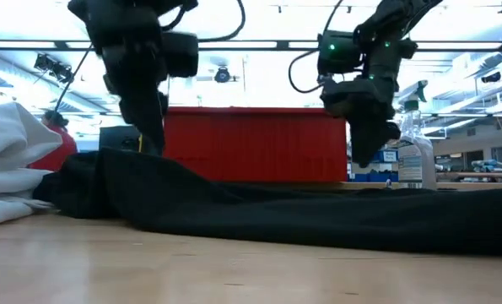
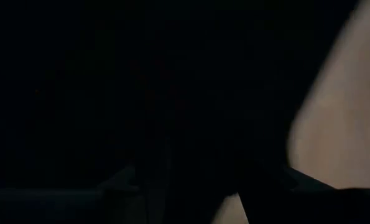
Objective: Fold Laundry from Bin
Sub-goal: Fold the black shirt
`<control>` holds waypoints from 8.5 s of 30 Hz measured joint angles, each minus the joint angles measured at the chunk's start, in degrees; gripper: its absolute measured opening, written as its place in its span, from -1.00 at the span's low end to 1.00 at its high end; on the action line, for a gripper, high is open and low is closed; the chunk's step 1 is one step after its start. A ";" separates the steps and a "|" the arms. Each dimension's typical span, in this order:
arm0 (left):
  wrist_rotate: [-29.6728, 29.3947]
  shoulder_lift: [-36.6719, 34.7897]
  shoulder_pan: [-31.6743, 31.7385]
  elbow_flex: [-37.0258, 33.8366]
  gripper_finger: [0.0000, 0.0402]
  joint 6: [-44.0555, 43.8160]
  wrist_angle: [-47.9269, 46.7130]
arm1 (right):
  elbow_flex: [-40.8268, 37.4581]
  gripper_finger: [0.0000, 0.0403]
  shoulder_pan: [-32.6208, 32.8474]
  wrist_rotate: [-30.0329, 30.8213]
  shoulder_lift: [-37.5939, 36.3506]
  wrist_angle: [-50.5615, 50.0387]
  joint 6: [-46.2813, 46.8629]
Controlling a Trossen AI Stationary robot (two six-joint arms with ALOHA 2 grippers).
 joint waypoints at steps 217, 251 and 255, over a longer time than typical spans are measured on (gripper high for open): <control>-2.80 4.82 17.28 4.48 -0.30 10.23 14.82 | 3.77 0.14 -25.29 8.88 18.17 37.00 -12.04; -3.05 4.78 14.22 4.57 -0.30 7.26 10.91 | 11.76 -0.66 -32.57 18.89 21.20 16.90 -7.98; -0.72 4.80 14.22 4.57 -0.30 7.58 10.87 | 11.76 -0.41 -33.41 10.66 19.14 14.80 -9.36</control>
